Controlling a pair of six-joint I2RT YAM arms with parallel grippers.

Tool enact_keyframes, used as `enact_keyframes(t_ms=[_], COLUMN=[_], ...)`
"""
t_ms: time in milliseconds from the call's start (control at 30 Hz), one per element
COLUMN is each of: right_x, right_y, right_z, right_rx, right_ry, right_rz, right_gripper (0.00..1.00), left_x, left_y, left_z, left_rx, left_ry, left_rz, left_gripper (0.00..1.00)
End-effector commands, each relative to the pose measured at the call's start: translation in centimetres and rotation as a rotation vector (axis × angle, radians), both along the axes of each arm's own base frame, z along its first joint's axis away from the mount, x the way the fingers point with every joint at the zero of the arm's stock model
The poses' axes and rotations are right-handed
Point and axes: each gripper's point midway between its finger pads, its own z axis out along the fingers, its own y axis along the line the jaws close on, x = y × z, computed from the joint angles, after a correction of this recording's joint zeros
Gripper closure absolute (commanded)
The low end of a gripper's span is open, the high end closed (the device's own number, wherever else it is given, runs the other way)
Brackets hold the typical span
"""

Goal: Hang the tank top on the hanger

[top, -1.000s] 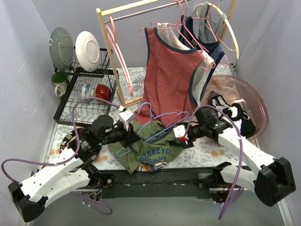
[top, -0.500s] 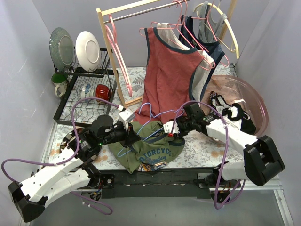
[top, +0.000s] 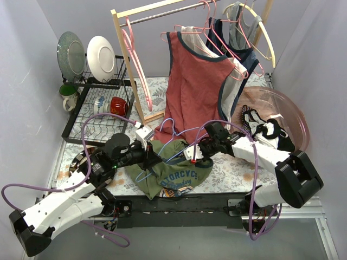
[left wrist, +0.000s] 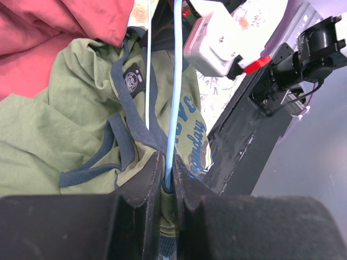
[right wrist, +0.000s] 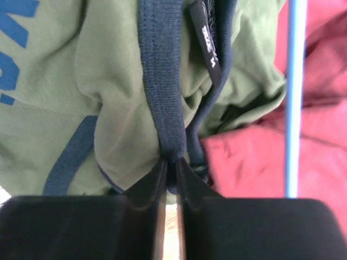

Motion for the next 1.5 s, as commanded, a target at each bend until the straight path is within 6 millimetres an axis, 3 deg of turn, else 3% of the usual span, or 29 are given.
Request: enact_keyframes(t_ms=[0,100,300,500,667,900,1233,1467], right_x=[0.8,0.7,0.9,1.5,2.3,4.6,6.5,6.4], right_y=[-0.2,-2.0,-7.5,-10.0,-10.6,-12.1,-11.7,-10.3], right_z=[1.9,3.2,5.9,8.2,10.5,11.9,16.5,18.5], right_rx=[0.003,0.024,0.058,0.092,0.120,0.102,0.143,0.196], right_ry=[-0.058,-0.107,-0.157,-0.207,-0.239,-0.319,-0.387,-0.382], right_rz=[-0.027,-0.079,-0.248,-0.354,-0.385,-0.446,-0.446,-0.378], right_gripper=[0.91,0.98,0.99,0.99,0.99,0.99,0.99,0.99], left_x=[0.0,0.1,-0.3,-0.7,-0.6,-1.7,-3.1,-3.9], left_y=[0.1,0.3,0.0,-0.4,-0.4,-0.5,-1.4,-2.1], left_z=[1.2,1.5,2.3,2.7,2.7,3.9,3.6,3.6], left_rx=[-0.052,-0.061,-0.067,-0.056,-0.022,-0.031,-0.026,-0.051], left_ry=[-0.029,-0.033,-0.034,-0.036,-0.036,-0.038,0.023,0.051], left_rz=[0.017,0.030,0.001,-0.051,-0.064,-0.125,-0.229,-0.293], left_gripper=[1.00,1.00,1.00,1.00,1.00,1.00,1.00,1.00])
